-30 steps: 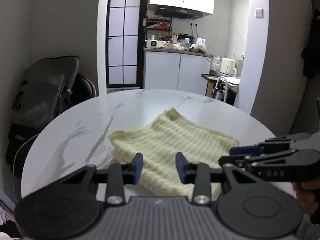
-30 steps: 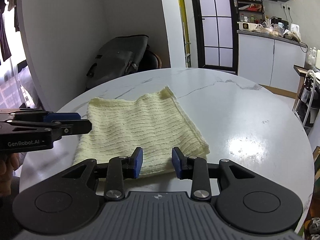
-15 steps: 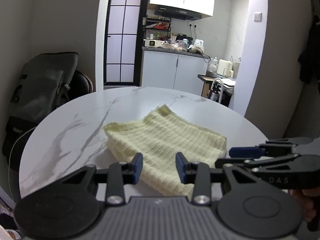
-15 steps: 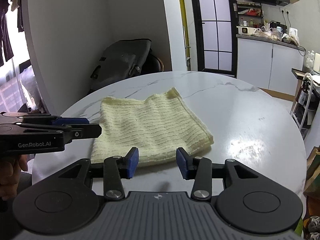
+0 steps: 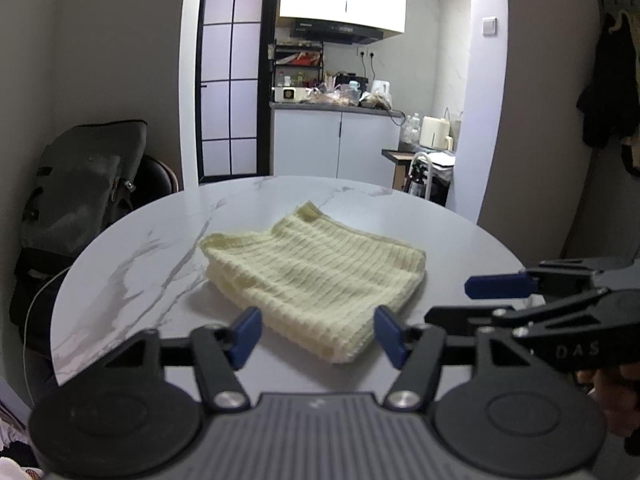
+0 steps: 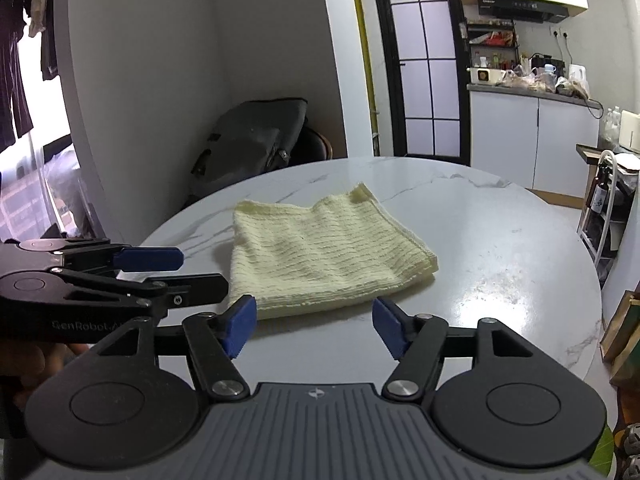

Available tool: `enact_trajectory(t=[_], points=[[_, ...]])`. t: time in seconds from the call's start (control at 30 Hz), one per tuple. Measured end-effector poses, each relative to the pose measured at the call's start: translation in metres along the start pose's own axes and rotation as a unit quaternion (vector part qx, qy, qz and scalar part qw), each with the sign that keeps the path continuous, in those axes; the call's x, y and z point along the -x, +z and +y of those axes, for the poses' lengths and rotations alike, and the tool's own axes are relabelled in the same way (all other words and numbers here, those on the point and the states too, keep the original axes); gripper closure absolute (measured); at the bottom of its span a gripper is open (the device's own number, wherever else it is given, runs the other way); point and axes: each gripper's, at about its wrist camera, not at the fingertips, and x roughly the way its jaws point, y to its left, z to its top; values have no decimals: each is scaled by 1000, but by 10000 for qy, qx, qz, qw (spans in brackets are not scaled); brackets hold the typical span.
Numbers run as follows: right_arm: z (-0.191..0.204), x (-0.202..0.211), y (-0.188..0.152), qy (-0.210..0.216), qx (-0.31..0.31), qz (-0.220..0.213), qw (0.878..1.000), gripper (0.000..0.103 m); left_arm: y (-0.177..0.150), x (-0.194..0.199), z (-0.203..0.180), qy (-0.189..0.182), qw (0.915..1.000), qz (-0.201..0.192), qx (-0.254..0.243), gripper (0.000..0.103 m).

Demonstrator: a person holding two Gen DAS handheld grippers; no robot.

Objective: Fold towel

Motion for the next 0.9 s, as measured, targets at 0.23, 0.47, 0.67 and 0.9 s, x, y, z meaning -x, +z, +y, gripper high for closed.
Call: enact_trajectory(t=[0.23,0.47,0.67,0.9], points=[[2,11,-10,-227,-213,-51,9995,19,-3,15,0,33,10000,-61,-56,7],[2,20,-13,-457,-283,-154,9984,4,-8,20,3,120,9998,-11,161,0],[7,26,-17,-653,-81,-185,9977,0,-9,25,3,284,9993,-39,258,0],[9,27,-26,-841,-69,-199,9962,0,-12,30,6,377,9977,-138,541,0]])
